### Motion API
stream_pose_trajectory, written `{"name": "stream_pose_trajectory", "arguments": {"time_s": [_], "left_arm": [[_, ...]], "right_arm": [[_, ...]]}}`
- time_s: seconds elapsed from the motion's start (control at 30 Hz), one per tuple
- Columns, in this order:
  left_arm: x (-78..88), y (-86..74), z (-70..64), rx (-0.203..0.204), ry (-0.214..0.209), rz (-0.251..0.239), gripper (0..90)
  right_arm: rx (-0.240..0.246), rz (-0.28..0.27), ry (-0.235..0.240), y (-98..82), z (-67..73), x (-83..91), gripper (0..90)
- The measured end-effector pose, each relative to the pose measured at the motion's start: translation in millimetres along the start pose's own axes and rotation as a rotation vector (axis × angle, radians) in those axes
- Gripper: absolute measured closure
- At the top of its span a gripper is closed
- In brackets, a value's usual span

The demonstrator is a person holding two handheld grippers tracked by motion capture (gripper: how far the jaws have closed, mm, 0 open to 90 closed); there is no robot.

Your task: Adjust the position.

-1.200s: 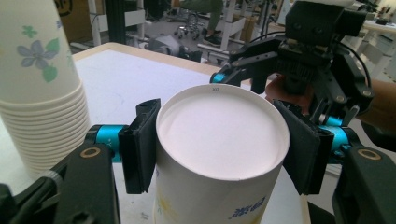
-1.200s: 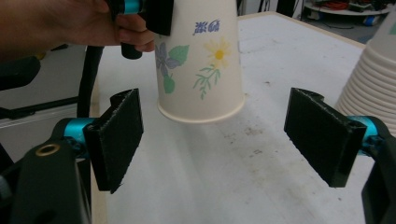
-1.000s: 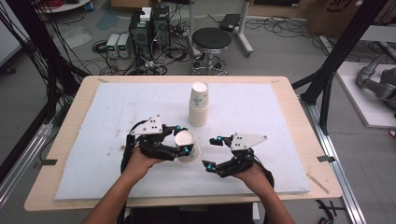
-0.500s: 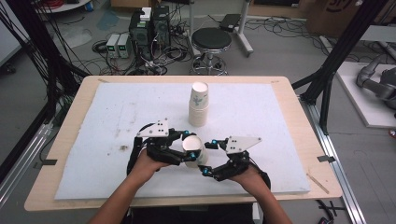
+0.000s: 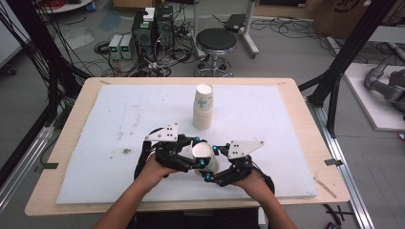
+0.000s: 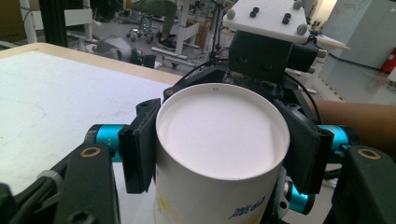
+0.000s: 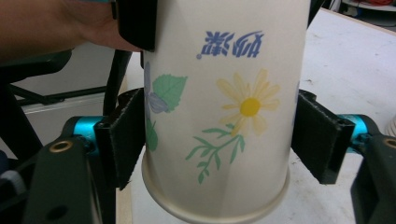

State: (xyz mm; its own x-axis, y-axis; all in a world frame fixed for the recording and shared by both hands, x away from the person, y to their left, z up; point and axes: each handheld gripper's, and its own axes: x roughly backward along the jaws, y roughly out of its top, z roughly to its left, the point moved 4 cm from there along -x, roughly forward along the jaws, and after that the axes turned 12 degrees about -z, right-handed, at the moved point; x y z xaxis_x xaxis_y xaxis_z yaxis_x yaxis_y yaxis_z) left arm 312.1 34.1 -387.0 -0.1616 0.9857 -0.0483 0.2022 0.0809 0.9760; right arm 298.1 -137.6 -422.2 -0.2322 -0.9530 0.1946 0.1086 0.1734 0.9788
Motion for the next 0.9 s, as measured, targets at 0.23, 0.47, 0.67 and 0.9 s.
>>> {"name": "stream_pose_trajectory", "arguments": {"time_s": [0.23, 0.47, 0.67, 0.9], "left_arm": [[0.7, -0.7, -0.8, 0.001, -0.001, 0.0, 36.0], [3.8, -2.1, -3.2, -0.008, 0.019, 0.033, 33.5], [7.6, -2.4, -5.5, -0.008, 0.05, 0.085, 15.5], [16.9, 0.0, -8.5, -0.044, 0.072, 0.118, 15.6]], "right_arm": [[-0.011, -0.004, 0.011, -0.5, -0.4, 1.3, 29.3], [0.001, 0.024, 0.026, -1.7, 1.7, -1.3, 30.9], [0.004, 0.049, 0.025, -4.8, 3.7, -0.1, 31.5], [0.044, 0.09, -0.003, -6.0, 4.6, 0.6, 31.5]]}}
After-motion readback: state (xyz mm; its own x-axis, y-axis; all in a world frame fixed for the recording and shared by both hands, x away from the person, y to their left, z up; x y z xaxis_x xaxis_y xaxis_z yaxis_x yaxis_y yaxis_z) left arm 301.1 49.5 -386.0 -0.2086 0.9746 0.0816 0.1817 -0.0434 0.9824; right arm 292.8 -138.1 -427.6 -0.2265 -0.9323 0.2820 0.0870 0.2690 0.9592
